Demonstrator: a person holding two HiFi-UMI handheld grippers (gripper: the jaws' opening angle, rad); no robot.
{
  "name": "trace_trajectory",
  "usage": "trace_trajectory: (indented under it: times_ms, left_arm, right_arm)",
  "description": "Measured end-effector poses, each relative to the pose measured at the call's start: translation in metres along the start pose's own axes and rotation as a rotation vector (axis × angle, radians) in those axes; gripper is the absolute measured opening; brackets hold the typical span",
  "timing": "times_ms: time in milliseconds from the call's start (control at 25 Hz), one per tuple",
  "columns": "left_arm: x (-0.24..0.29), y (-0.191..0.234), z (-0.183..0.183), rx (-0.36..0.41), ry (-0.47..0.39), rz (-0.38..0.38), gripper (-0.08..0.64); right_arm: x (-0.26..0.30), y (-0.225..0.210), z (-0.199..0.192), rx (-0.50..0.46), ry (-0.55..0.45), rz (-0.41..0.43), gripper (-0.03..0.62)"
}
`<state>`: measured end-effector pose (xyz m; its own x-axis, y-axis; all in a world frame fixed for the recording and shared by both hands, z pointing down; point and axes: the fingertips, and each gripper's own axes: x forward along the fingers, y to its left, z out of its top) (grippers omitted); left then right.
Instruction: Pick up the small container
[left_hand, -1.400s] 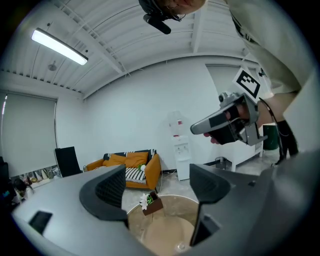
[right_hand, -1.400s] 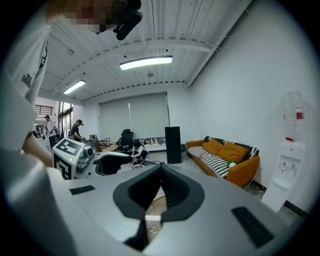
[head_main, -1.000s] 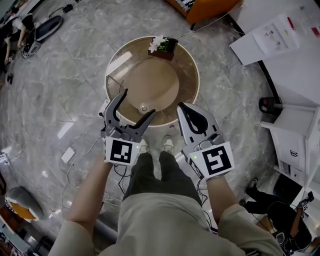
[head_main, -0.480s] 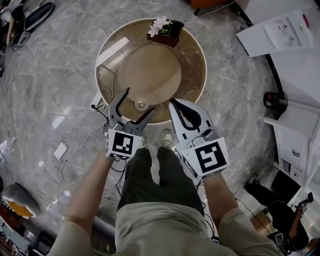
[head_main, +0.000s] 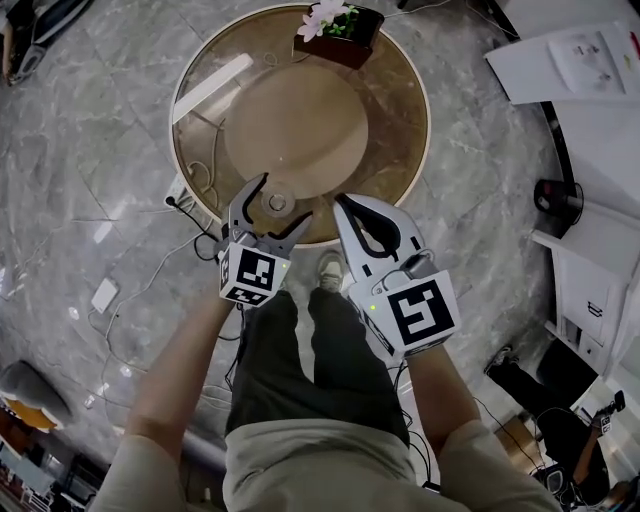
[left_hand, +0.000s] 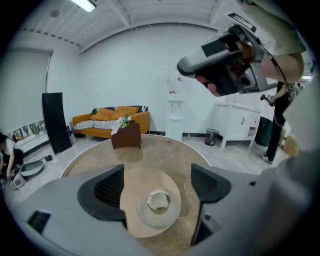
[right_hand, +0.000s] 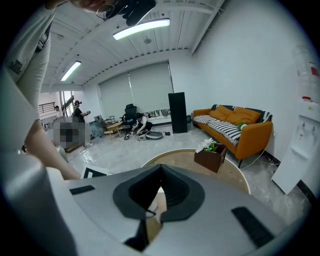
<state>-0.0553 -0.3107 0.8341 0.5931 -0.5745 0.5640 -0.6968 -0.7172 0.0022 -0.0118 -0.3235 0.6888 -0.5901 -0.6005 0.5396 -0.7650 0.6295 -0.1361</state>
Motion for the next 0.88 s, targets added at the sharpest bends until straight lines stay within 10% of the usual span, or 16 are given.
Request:
trace_trajectory:
  times_ms: [880]
  left_arm:
    - [0.051,-0.003,-0.078,-0.114,0.111,0.077,0.339]
  right_arm:
    - [0.001,-0.02,-0.081,-0.033,0.117,-0.041,-0.004]
